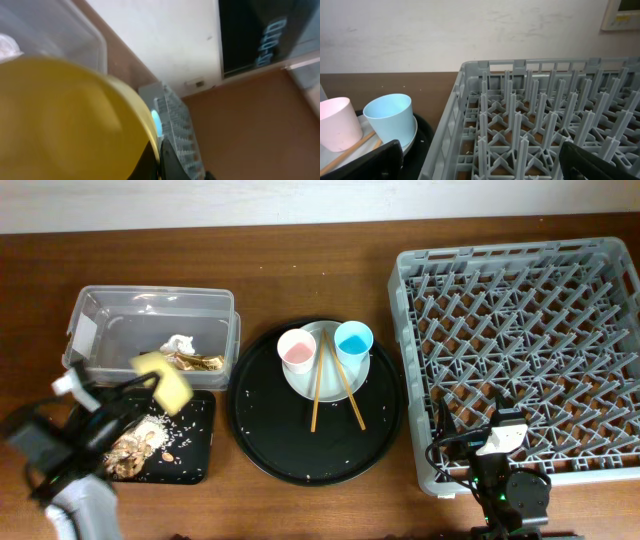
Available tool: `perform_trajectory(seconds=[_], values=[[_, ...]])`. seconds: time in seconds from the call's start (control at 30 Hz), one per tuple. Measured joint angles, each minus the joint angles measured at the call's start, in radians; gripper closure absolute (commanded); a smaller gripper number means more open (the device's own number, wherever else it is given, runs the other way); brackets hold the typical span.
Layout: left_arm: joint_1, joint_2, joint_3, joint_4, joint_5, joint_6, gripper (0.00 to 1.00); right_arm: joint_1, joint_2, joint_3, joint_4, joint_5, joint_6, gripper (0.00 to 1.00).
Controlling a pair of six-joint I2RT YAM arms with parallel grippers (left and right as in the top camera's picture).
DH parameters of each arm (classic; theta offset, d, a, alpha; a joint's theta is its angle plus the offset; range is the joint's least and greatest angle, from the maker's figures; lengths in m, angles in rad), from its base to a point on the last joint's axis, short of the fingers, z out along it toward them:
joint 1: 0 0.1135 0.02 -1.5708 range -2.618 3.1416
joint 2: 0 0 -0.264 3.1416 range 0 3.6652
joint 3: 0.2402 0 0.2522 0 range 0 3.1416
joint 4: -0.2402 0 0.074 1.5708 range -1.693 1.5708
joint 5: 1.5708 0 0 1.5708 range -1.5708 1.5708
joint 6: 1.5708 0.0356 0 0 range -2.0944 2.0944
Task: Sort waste into correct bins and load items into the dishwasher rack
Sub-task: 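Set the empty yellow bowl back on the round tray with left gripper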
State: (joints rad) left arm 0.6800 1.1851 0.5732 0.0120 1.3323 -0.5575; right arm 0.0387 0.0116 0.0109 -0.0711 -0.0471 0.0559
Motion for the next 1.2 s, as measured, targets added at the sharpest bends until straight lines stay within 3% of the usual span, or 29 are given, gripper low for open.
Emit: perform_trajectory(seconds=[0.07, 0.17, 0.23, 0.3, 0.43, 0.63, 0.93, 1.0, 1.03, 1.07, 1.2], values=[[-0.2, -0.074, 0.032, -0.045, -0.162, -0.021, 1.0, 0.0, 0.0, 0.0, 0.0, 0.0, 0.0, 0.02], [-0.58, -0.123, 0.044, -0.159, -0.533, -0.02, 1.0, 0.0, 0.0, 0.0, 0.0, 0.0, 0.0, 0.02], [-0.714, -0.126, 0.048, -0.209, -0.699, -0.007, 1.0, 0.0, 0.0, 0.0, 0.0, 0.0, 0.0, 0.02], [-0.967, -0.127, 0.048, -0.289, -0.972, 0.009, 1.0, 0.0, 0.0, 0.0, 0.0, 0.0, 0.0, 0.02], [-1.225, -0.104, 0.048, -0.364, -1.339, 0.019, 1.0, 0.0, 0.0, 0.0, 0.0, 0.0, 0.0, 0.02], [-1.32, 0.127, 0.056, -0.357, -1.467, 0.019, 1.0, 0.0, 0.0, 0.0, 0.0, 0.0, 0.0, 0.02], [-1.321, 0.139, 0.061, -0.356, -1.472, 0.019, 0.98, 0.0, 0.0, 0.0, 0.0, 0.0, 0.0, 0.02], [-1.321, 0.139, 0.061, -0.357, -1.471, 0.019, 0.87, 0.0, 0.0, 0.0, 0.0, 0.0, 0.0, 0.02], [-1.321, 0.139, 0.062, -0.363, -1.472, 0.023, 0.74, 0.0, 0.0, 0.0, 0.0, 0.0, 0.0, 0.02], [-1.321, 0.143, 0.062, -0.385, -1.478, 0.024, 0.51, 0.0, 0.0, 0.0, 0.0, 0.0, 0.001, 0.02], [-1.321, 0.156, 0.067, -0.414, -1.495, 0.03, 0.44, 0.0, 0.0, 0.0, 0.0, 0.0, 0.0, 0.02]])
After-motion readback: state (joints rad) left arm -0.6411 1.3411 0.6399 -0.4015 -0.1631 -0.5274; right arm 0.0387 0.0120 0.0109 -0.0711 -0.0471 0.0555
